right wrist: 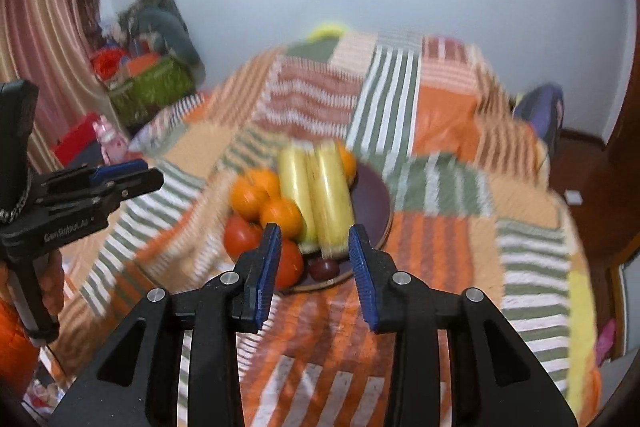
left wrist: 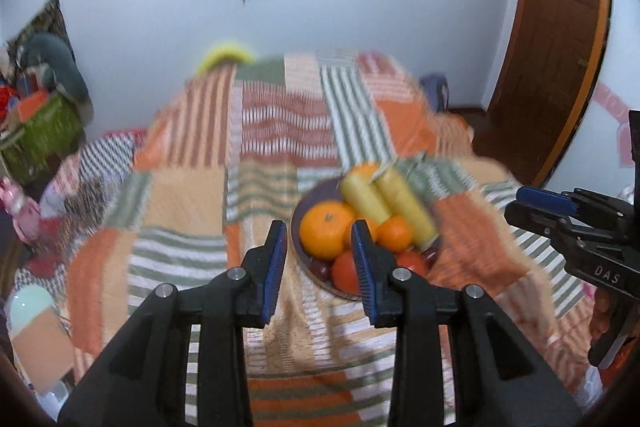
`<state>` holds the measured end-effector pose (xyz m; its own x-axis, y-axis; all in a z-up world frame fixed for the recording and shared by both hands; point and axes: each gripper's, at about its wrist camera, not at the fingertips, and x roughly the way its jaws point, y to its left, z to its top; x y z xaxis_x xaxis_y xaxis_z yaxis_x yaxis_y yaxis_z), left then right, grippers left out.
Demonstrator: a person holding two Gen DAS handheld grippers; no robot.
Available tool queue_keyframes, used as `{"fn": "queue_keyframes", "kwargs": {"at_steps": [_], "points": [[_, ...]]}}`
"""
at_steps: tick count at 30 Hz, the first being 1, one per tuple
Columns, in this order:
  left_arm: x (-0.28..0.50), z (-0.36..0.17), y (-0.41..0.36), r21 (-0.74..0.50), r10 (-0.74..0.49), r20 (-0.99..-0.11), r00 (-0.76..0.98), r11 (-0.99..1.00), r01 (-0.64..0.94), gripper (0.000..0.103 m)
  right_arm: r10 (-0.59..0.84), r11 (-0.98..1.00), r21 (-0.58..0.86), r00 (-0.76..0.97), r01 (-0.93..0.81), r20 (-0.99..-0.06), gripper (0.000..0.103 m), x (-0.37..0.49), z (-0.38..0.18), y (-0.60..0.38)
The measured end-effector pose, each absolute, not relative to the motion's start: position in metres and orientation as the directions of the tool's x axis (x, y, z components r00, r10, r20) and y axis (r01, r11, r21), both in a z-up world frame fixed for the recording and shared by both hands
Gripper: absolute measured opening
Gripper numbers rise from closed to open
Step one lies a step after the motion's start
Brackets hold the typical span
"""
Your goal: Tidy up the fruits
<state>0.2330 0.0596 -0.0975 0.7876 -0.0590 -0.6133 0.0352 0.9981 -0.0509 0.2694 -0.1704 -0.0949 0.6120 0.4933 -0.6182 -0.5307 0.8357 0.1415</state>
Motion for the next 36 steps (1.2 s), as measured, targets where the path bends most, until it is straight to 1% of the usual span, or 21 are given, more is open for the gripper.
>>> {"fn": "queue_keyframes", "kwargs": {"at_steps": [3,4,8,10,11,12,13,14,16,18,19,20,21,22,24,26,28,30,32,36], "points": [[0.204,-0.065,0.053,-0.05,-0.056,-0.545,0.837,0.998,0.034,0.033,0.501,0.841,0.119,0.676,-0.529,-0.541,0.032,0.244,-0.061,-0.177],[0.191,-0.053,0.05,-0.049,-0.056,-0.518,0.853,0.998,0.036,0.033,0.507,0.842,0.113,0.701,-0.528,-0.502,0.032,0.231,-0.045,-0.181],[0.149,-0.019,0.04,-0.036,-0.049,-0.428,0.902,0.999,0.037,0.033,0.52,0.844,0.101,0.761,-0.526,-0.387,0.033,0.192,-0.006,-0.188],[0.127,-0.003,0.038,-0.043,-0.055,-0.381,0.923,0.998,0.042,0.034,0.524,0.845,0.092,0.782,-0.526,-0.337,0.036,0.174,0.009,-0.191],[0.117,0.004,0.037,-0.045,-0.057,-0.358,0.932,0.998,0.044,0.036,0.526,0.845,0.088,0.791,-0.527,-0.312,0.04,0.164,0.016,-0.192],[0.109,0.01,0.036,-0.049,-0.058,-0.336,0.94,0.998,0.044,0.042,0.526,0.847,0.082,0.801,-0.526,-0.286,0.043,0.155,0.022,-0.194],[0.097,0.018,0.036,-0.051,-0.054,-0.307,0.95,0.998,0.04,0.049,0.523,0.848,0.076,0.809,-0.524,-0.269,0.044,0.149,0.025,-0.194],[0.088,0.023,0.034,-0.05,-0.05,-0.283,0.958,0.998,0.038,0.051,0.519,0.852,0.066,0.818,-0.52,-0.25,0.045,0.141,0.029,-0.194],[0.07,0.033,0.031,-0.04,-0.037,-0.239,0.97,0.999,0.028,0.062,0.515,0.854,0.059,0.826,-0.516,-0.227,0.049,0.132,0.034,-0.194],[0.056,0.04,0.028,-0.034,-0.025,-0.204,0.979,0.999,0.018,0.069,0.515,0.856,0.066,0.83,-0.513,-0.213,0.057,0.125,0.037,-0.194],[0.051,0.042,0.026,-0.03,-0.021,-0.191,0.981,0.999,0.016,0.072,0.516,0.855,0.069,0.831,-0.514,-0.208,0.059,0.124,0.037,-0.195],[0.047,0.044,0.025,-0.025,-0.018,-0.181,0.983,1.0,0.014,0.074,0.516,0.856,0.071,0.833,-0.512,-0.199,0.063,0.121,0.036,-0.195],[0.044,0.045,0.024,-0.023,-0.016,-0.173,0.985,1.0,0.012,0.079,0.511,0.859,0.069,0.838,-0.507,-0.192,0.068,0.119,0.037,-0.194],[0.04,0.046,0.024,-0.024,-0.016,-0.164,0.986,1.0,0.012,0.085,0.504,0.863,0.067,0.844,-0.501,-0.185,0.071,0.118,0.036,-0.194],[0.034,0.048,0.023,-0.027,-0.017,-0.153,0.988,1.0,0.013,0.091,0.491,0.87,0.06,0.854,-0.489,-0.173,0.081,0.115,0.036,-0.194],[0.028,0.048,0.021,-0.021,-0.017,-0.147,0.989,1.0,0.014,0.094,0.484,0.875,0.06,0.86,-0.481,-0.163,0.085,0.11,0.037,-0.194],[0.023,0.048,0.018,-0.018,-0.019,-0.146,0.989,1.0,0.016,0.099,0.474,0.88,0.059,0.866,-0.471,-0.156,0.089,0.106,0.039,-0.194],[0.022,0.046,0.017,-0.02,-0.021,-0.145,0.989,1.0,0.019,0.101,0.455,0.89,0.051,0.879,-0.452,-0.145,0.099,0.105,0.038,-0.194],[0.019,0.046,0.017,-0.02,-0.02,-0.143,0.99,1.0,0.017,0.103,0.434,0.901,0.044,0.892,-0.432,-0.125,0.103,0.098,0.038,-0.196],[0.019,0.043,0.016,-0.02,-0.02,-0.149,0.989,1.0,0.018,0.103,0.428,0.904,0.049,0.895,-0.425,-0.125,0.103,0.094,0.035,-0.199]]}}
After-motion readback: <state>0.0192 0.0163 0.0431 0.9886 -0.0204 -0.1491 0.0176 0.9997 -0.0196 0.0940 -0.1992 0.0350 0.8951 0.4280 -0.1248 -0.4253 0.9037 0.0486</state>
